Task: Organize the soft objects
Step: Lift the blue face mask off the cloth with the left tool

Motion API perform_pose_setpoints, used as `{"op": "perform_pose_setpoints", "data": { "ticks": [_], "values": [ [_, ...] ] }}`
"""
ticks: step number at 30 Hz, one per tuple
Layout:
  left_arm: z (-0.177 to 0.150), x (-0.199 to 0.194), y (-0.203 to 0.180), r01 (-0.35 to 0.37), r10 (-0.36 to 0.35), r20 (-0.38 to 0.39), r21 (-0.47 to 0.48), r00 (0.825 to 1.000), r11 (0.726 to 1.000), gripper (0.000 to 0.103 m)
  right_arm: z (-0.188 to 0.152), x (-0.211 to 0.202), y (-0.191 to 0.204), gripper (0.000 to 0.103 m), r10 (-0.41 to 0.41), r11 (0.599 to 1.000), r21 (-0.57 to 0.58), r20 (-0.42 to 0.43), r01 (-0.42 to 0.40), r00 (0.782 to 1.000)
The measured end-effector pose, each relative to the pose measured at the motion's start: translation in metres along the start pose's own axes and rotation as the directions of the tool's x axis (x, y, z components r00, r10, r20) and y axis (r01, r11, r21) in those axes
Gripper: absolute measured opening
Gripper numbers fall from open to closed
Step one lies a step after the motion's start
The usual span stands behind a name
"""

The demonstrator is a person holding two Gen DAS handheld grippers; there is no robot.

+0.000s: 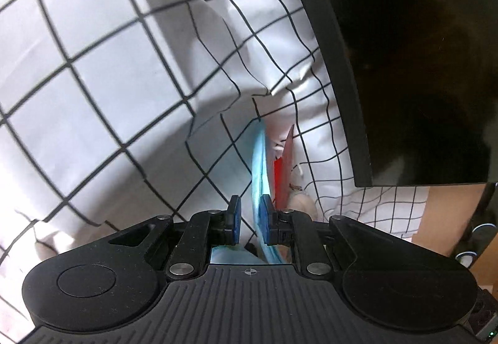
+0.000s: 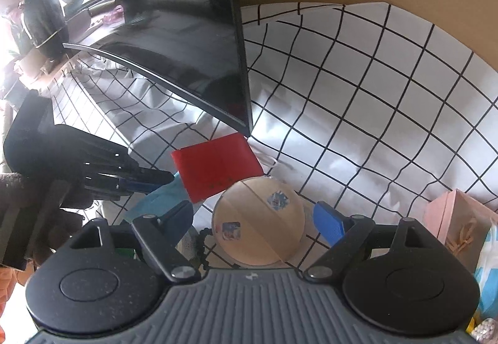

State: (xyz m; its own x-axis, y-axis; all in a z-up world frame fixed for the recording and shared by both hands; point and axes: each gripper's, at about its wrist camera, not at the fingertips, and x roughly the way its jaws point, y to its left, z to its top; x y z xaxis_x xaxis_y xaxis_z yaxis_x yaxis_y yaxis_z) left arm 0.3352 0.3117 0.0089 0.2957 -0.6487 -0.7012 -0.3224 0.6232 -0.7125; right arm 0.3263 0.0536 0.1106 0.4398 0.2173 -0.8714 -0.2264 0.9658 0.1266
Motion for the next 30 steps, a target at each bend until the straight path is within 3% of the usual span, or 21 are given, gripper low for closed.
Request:
{"op": "perform_pose_setpoints", "data": {
  "ticks": [6, 8, 10, 17, 21, 23, 26, 28, 30],
  "values": [
    [0.001, 0.003, -0.011, 0.023, -0.023, -0.008, 0.035, 1.0, 0.999, 0.014, -0.002, -0.001, -0.004, 0.086, -0.017, 1.0, 0.009, 0.009, 0.017, 1.0],
    [0.002, -0.001, -0.018, 0.025, -0.025, -0.002, 0.081, 1.0, 0.996, 0.014, -0.001, -0.002, -0.005, 0.086, -0.011, 1.0, 0.015, 0.011, 0.01, 1.0],
    [0.003, -0.005, -0.027, -0.016, 0.015, 0.004, 0.149, 1.0, 0.989, 0.014, 0.0, -0.002, -0.005, 0.086, 0.008, 1.0, 0.031, 0.007, -0.008, 1.0],
    [-0.01, 0.021, -0.065, -0.191, 0.212, -0.018, 0.367, 0.977, 0.91, 0.015, 0.015, -0.015, -0.002, 0.086, -0.006, 0.999, 0.043, 0.065, 0.003, 0.998],
    [-0.012, 0.05, -0.076, -0.251, 0.312, -0.061, 0.458, 0.948, 0.853, 0.019, 0.017, -0.023, -0.007, 0.086, -0.011, 0.999, 0.048, 0.082, 0.007, 0.997],
    [-0.009, 0.063, -0.074, -0.265, 0.346, -0.095, 0.47, 0.933, 0.842, 0.019, 0.015, -0.023, -0.01, 0.086, -0.01, 0.999, 0.052, 0.08, 0.006, 0.997],
    [0.0, 0.072, -0.063, -0.211, 0.292, -0.155, 0.398, 0.944, 0.893, 0.019, 0.01, -0.023, -0.019, 0.086, -0.004, 0.997, 0.077, 0.08, -0.002, 0.997],
    [0.009, 0.074, -0.05, -0.139, 0.201, -0.198, 0.288, 0.959, 0.948, 0.02, 0.009, -0.022, -0.024, 0.086, -0.004, 0.995, 0.099, 0.082, -0.004, 0.997],
    [0.014, 0.076, -0.036, -0.076, 0.115, -0.218, 0.179, 0.969, 0.981, 0.017, 0.009, -0.022, -0.027, 0.086, -0.01, 0.994, 0.108, 0.084, 0.001, 0.996]
  ]
}}
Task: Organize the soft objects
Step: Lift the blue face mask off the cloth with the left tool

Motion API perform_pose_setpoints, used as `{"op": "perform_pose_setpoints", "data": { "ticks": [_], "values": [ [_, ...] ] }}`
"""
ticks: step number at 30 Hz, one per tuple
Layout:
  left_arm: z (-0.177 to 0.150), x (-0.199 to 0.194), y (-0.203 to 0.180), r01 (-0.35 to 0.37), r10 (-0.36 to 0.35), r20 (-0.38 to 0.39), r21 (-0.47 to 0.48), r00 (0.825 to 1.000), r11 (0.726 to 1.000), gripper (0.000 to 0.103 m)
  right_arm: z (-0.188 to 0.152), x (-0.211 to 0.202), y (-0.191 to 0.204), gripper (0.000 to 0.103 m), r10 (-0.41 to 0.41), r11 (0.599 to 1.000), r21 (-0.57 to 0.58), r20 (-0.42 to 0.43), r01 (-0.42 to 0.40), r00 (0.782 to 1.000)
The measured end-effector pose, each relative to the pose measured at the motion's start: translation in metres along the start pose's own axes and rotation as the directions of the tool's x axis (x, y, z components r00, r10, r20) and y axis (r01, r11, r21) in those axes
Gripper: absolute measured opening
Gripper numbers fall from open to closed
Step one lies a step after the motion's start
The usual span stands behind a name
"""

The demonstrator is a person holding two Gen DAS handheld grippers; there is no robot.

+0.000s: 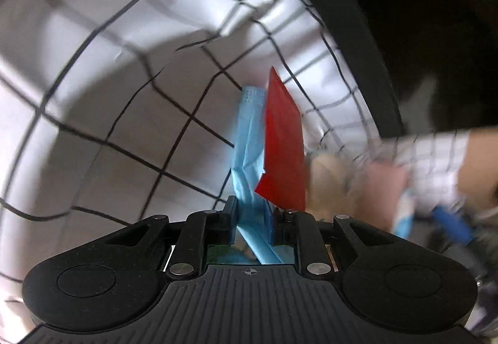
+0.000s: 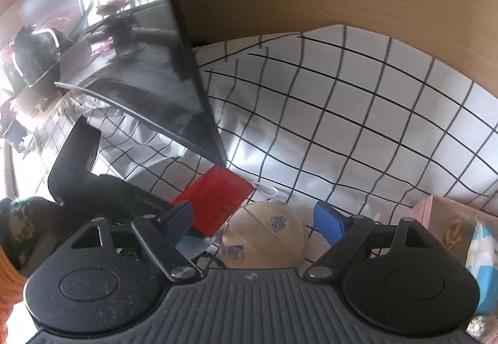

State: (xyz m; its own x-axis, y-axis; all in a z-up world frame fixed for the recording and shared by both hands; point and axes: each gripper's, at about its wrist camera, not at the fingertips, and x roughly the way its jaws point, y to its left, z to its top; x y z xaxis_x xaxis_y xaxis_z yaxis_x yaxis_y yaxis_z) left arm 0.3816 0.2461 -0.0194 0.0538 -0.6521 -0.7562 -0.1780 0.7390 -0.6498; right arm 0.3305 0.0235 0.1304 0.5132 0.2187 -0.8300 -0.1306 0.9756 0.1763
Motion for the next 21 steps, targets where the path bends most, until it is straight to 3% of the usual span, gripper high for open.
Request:
{"op": "perform_pose_setpoints", "data": {
  "ticks": [3, 7, 14, 16, 18, 20, 21],
  "values": [
    [-0.002, -0.001, 0.011, 0.103, -0.102, 0.025, -0.052, 0.994, 0.993, 0.013, 0.001, 0.001, -0.001, 0.086, -0.006, 1.0, -0.002, 0.0, 0.006, 1.0],
    [-0.005, -0.024, 0.011, 0.25, -0.245, 0.11, -0.037, 0.963, 0.968, 0.009, 0.001, 0.007, 0.003, 0.086, 0.002, 1.0, -0.004, -0.015, -0.002, 1.0],
    [-0.008, -0.09, 0.023, 0.234, -0.229, 0.301, 0.02, 0.926, 0.972, 0.007, 0.002, 0.015, 0.017, 0.086, 0.015, 1.0, -0.026, -0.027, -0.016, 1.0],
    [-0.007, -0.104, 0.025, 0.209, -0.207, 0.348, 0.032, 0.915, 0.977, 0.007, 0.001, 0.018, 0.024, 0.086, 0.02, 0.999, -0.038, -0.038, -0.021, 0.999],
    [-0.009, -0.119, 0.02, 0.129, -0.15, 0.394, 0.079, 0.907, 0.988, 0.007, 0.0, 0.021, 0.03, 0.086, 0.022, 0.998, -0.056, -0.049, -0.025, 0.999],
    [-0.017, -0.131, 0.004, -0.063, -0.028, 0.447, 0.189, 0.894, 0.98, 0.007, -0.001, 0.024, 0.034, 0.086, 0.02, 0.998, -0.066, -0.059, -0.024, 0.998],
    [-0.025, -0.132, -0.009, -0.186, 0.035, 0.477, 0.272, 0.878, 0.944, 0.007, -0.001, 0.026, 0.036, 0.086, 0.02, 0.997, -0.07, -0.065, -0.024, 0.998]
  ]
}}
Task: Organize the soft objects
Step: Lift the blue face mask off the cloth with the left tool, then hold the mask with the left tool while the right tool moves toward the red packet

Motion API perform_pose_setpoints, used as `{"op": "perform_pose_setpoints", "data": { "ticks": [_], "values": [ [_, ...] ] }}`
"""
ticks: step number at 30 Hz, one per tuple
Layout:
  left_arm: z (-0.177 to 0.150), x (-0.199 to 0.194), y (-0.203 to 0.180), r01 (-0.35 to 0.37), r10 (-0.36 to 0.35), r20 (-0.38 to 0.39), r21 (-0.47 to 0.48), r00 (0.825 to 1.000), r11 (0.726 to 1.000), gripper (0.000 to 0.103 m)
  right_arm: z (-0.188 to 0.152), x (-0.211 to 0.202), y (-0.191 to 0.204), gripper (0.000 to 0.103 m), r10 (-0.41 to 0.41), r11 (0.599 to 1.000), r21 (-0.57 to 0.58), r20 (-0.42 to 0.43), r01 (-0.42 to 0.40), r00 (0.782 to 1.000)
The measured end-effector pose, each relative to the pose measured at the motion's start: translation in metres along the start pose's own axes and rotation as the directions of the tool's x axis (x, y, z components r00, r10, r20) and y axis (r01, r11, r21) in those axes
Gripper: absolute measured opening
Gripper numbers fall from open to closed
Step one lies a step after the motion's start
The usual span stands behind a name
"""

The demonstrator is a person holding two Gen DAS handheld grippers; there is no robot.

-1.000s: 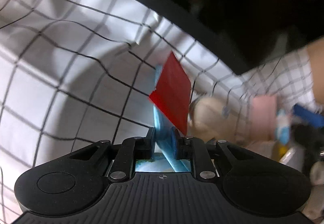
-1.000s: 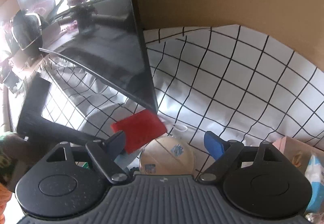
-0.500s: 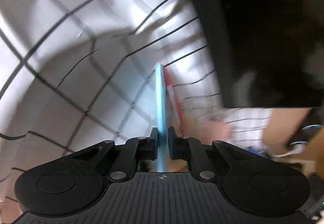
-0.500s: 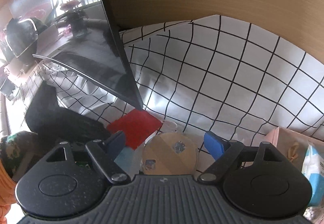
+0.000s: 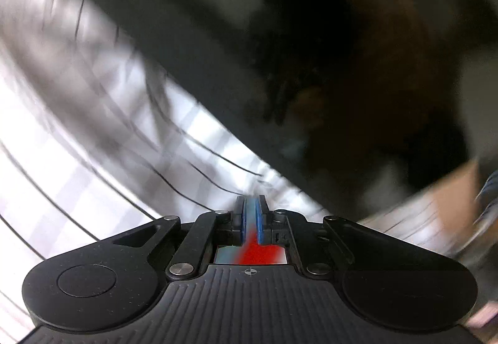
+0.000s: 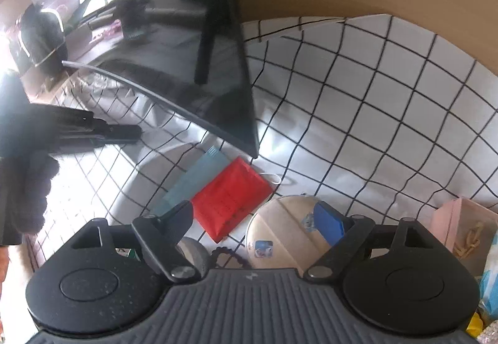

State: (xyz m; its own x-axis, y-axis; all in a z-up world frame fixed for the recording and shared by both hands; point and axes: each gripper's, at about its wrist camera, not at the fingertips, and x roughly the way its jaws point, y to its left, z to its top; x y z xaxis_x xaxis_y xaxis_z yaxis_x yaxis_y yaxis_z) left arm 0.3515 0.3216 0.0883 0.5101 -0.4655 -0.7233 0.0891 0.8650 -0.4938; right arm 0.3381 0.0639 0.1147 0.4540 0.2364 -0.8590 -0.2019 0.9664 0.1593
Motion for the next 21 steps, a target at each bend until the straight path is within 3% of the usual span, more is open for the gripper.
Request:
{"op": "perform_pose_setpoints", "data": {
  "ticks": [2, 6, 10, 12, 15, 19, 21],
  "values": [
    [-0.013, -0.001, -0.021, -0.057, 0.06, -0.011, 0.17, 0.998, 0.984, 0.007, 0.0, 0.001, 0.002, 0.086, 0.002, 1.0, 0.0, -0.003, -0.002, 1.0],
    [-0.037, 0.02, -0.037, -0.073, 0.1, -0.072, 0.312, 0.992, 0.947, 0.013, -0.001, 0.001, 0.003, 0.086, 0.005, 1.0, 0.003, -0.01, -0.005, 1.0],
    [-0.06, 0.048, -0.052, -0.132, 0.216, -0.104, 0.522, 0.971, 0.843, 0.013, -0.005, -0.004, 0.002, 0.086, -0.001, 1.0, -0.013, -0.009, 0.001, 1.0],
    [-0.061, 0.057, -0.054, -0.15, 0.256, -0.116, 0.557, 0.96, 0.817, 0.013, -0.005, -0.006, -0.001, 0.086, -0.005, 1.0, -0.01, -0.005, 0.005, 1.0],
    [-0.058, 0.068, -0.048, -0.176, 0.303, -0.143, 0.559, 0.942, 0.81, 0.015, -0.004, -0.004, -0.007, 0.086, -0.004, 1.0, 0.01, -0.011, 0.004, 1.0],
    [-0.065, 0.078, -0.056, -0.203, 0.352, -0.124, 0.623, 0.928, 0.756, 0.014, -0.006, 0.002, -0.01, 0.086, 0.006, 1.0, 0.027, -0.027, -0.005, 1.0],
    [-0.065, 0.08, -0.058, -0.185, 0.345, -0.146, 0.623, 0.927, 0.76, 0.015, -0.006, 0.005, -0.009, 0.086, 0.011, 0.999, 0.031, -0.034, -0.009, 0.999]
  ]
}}
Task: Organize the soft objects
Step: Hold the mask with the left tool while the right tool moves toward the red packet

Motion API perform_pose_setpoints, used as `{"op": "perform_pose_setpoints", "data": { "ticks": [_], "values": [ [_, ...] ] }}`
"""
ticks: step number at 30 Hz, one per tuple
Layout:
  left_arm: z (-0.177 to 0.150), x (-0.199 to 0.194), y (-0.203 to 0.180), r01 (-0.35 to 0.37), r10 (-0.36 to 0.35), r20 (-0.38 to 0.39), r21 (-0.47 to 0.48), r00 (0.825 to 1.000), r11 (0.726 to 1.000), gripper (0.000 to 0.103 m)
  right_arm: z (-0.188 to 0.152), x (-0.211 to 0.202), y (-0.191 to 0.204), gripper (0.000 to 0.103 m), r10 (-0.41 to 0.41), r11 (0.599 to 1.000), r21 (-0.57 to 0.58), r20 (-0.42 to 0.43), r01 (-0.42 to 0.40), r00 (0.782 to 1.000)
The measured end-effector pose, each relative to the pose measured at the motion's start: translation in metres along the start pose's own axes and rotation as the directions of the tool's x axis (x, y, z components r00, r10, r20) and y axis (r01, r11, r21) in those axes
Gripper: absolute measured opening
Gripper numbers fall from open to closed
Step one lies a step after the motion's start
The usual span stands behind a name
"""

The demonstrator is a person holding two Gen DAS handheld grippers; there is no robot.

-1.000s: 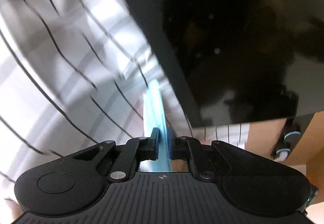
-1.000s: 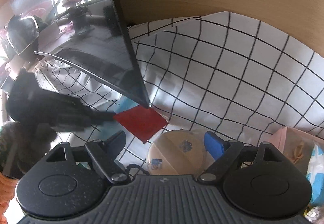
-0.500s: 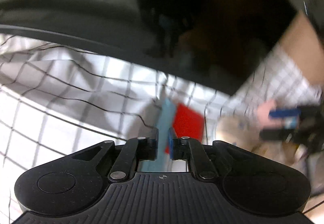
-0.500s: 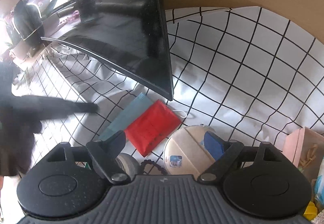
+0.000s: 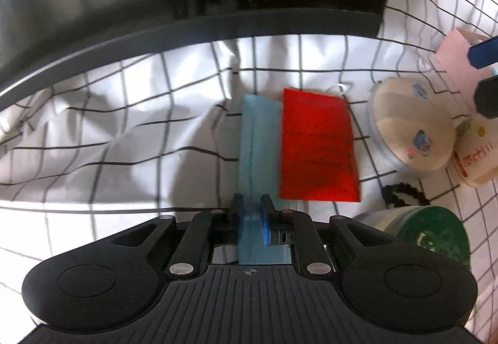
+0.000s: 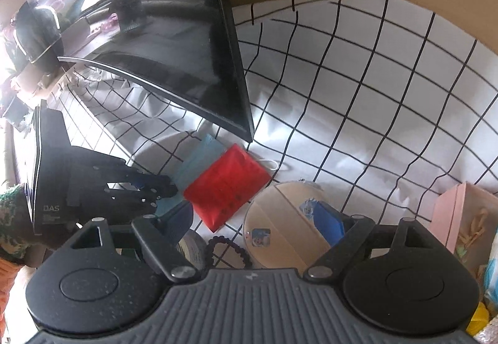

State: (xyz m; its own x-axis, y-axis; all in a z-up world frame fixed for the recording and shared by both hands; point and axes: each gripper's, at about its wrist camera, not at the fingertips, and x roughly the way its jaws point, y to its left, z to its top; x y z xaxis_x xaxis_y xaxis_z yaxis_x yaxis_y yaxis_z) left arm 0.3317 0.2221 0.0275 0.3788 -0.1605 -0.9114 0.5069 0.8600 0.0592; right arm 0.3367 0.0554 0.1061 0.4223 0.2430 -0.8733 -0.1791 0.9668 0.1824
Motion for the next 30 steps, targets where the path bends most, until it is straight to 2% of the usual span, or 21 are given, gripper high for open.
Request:
{"op": "perform_pose_setpoints", "data": {
  "ticks": [2, 4, 7, 10, 15, 18, 22, 26, 29, 30],
  "values": [
    [0.002, 0.0, 0.007, 0.05, -0.05, -0.008, -0.046, 0.999, 0.998, 0.023, 0.0, 0.001, 0.001, 0.086, 0.006, 1.0, 0.002, 0.001, -0.006, 1.0],
    [0.004, -0.001, 0.016, 0.08, -0.08, -0.004, -0.1, 0.997, 0.992, 0.023, 0.001, 0.0, 0.002, 0.086, 0.01, 1.0, 0.001, 0.005, -0.01, 1.0],
    [0.007, -0.006, 0.012, 0.08, -0.08, 0.001, -0.088, 0.997, 0.993, 0.023, 0.003, 0.0, 0.001, 0.086, 0.009, 1.0, 0.001, 0.01, -0.009, 1.0],
    [0.01, 0.003, 0.002, 0.044, -0.046, -0.043, -0.063, 0.998, 0.997, 0.022, 0.007, 0.006, 0.001, 0.086, 0.008, 1.0, 0.026, -0.003, -0.008, 1.0],
    [0.008, 0.001, 0.005, 0.045, -0.048, -0.031, -0.093, 0.998, 0.995, 0.024, 0.018, 0.027, 0.016, 0.086, 0.043, 0.996, 0.075, -0.044, -0.039, 0.998],
    [-0.005, -0.007, 0.008, 0.038, -0.039, -0.013, -0.084, 0.999, 0.996, 0.021, 0.025, 0.047, 0.017, 0.086, 0.082, 0.985, 0.158, -0.094, -0.067, 0.992],
    [-0.026, -0.015, 0.014, 0.068, -0.067, 0.011, -0.118, 0.998, 0.991, 0.02, 0.03, 0.075, 0.011, 0.085, 0.183, 0.956, 0.255, -0.136, -0.144, 0.974],
    [-0.044, -0.025, 0.021, 0.101, -0.094, 0.047, -0.162, 0.994, 0.982, 0.019, 0.024, 0.102, 0.009, 0.065, 0.187, 0.953, 0.274, -0.201, -0.128, 0.962],
    [-0.05, -0.029, 0.024, 0.115, -0.105, 0.062, -0.185, 0.993, 0.976, 0.019, 0.018, 0.115, 0.005, 0.058, 0.118, 0.953, 0.3, -0.257, -0.038, 0.959],
    [-0.05, -0.03, 0.024, 0.113, -0.103, 0.062, -0.181, 0.993, 0.977, 0.019, 0.018, 0.113, 0.005, 0.053, 0.094, 0.956, 0.294, -0.253, -0.016, 0.963]
  ]
}}
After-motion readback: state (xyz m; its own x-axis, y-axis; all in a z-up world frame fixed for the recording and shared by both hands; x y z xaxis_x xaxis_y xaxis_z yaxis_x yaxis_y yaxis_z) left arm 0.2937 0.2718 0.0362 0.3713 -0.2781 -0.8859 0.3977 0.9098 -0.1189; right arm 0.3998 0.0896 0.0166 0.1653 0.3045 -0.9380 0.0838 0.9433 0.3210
